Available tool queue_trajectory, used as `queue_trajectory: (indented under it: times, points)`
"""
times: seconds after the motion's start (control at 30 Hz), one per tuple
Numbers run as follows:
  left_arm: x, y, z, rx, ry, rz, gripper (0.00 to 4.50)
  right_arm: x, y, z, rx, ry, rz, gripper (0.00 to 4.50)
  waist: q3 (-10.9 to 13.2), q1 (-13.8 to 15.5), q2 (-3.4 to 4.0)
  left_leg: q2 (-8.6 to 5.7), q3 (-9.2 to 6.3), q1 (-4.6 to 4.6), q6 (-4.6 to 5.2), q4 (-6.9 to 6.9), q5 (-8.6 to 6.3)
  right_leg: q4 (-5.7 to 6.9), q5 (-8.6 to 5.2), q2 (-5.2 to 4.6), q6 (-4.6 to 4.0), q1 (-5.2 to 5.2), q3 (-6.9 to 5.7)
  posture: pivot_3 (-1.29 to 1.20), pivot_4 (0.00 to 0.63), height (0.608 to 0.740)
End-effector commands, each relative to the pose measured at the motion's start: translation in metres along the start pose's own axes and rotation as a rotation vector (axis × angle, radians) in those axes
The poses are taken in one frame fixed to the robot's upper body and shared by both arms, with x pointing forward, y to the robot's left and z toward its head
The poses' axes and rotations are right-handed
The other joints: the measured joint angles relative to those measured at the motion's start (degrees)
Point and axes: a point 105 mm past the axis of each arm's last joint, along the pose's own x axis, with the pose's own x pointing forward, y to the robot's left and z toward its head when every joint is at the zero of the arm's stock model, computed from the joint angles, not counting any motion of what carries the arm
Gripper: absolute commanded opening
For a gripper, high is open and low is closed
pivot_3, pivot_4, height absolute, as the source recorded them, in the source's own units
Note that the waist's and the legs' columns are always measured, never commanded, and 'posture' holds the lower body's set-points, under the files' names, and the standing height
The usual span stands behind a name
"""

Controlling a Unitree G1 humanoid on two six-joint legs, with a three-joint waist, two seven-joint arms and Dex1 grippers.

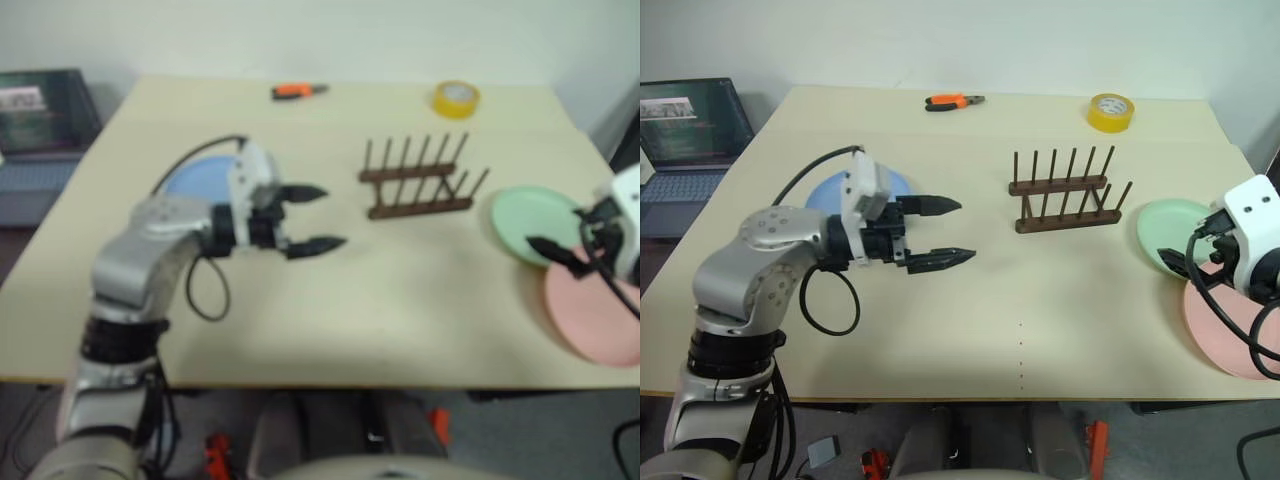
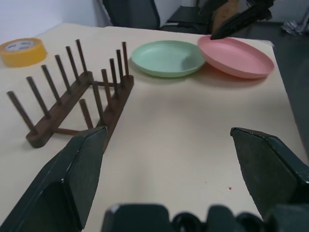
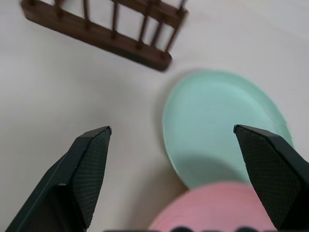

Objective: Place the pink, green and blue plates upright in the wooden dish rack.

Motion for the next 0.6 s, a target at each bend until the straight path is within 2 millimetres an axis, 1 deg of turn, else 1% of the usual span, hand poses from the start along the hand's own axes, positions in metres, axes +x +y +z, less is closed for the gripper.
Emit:
queue_trajectory:
  times: [0.03, 0.13, 0.23, 0.37, 0.53, 0.6]
  points:
    - [0.011, -0.007, 0.009, 0.062, -0.040, -0.047, 4.50, -0.009, 0.000, 0.002, 0.039, 0.008, -0.063, 4.49, 0.0, 0.0, 0.00, 0.00, 0.00, 0.00, 0.00, 0.00, 0.00, 0.00, 0.00, 0.00, 0.00, 0.00, 0.00, 0.00, 0.150, 0.740]
    - [0.025, -0.009, 0.009, 0.079, -0.049, -0.070, 4.50, -0.009, 0.012, -0.009, 0.084, 0.048, -0.043, 4.49, 0.0, 0.1, -0.01, -0.01, -0.02, -0.01, 0.00, 0.00, 0.00, -0.01, 0.00, 0.00, 0.00, 0.00, -0.02, 0.00, 0.150, 0.740]
    - [0.039, -0.013, 0.010, 0.105, -0.061, -0.087, 4.50, -0.007, 0.020, -0.029, 0.118, 0.093, -0.051, 4.49, 0.0, 0.2, -0.01, -0.01, -0.10, -0.10, 0.00, 0.00, 0.00, -0.04, 0.00, 0.03, 0.00, -0.02, -0.07, 0.00, 0.150, 0.740]
    - [0.056, -0.012, 0.008, 0.139, -0.054, -0.062, 4.50, -0.006, 0.020, -0.046, 0.159, 0.131, -0.112, 4.49, 0.0, 0.1, 0.00, -0.03, -0.09, -0.25, 0.01, 0.02, 0.00, -0.08, 0.01, 0.03, 0.02, -0.12, -0.05, 0.00, 0.150, 0.740]
    - [0.071, -0.016, 0.005, 0.160, -0.053, -0.052, 4.50, -0.008, 0.015, -0.050, 0.170, 0.139, -0.160, 4.49, 0.0, 0.0, 0.00, -0.02, -0.11, -0.32, 0.01, 0.12, 0.00, -0.03, 0.06, 0.06, 0.10, -0.19, -0.04, 0.00, 0.150, 0.740]
    - [0.079, -0.016, 0.005, 0.170, -0.052, -0.034, 4.50, -0.008, 0.016, -0.056, 0.180, 0.156, -0.165, 4.49, 0.0, 0.1, 0.01, -0.01, -0.15, -0.32, 0.01, 0.11, 0.00, -0.02, 0.05, 0.08, 0.09, -0.19, -0.06, 0.00, 0.150, 0.740]
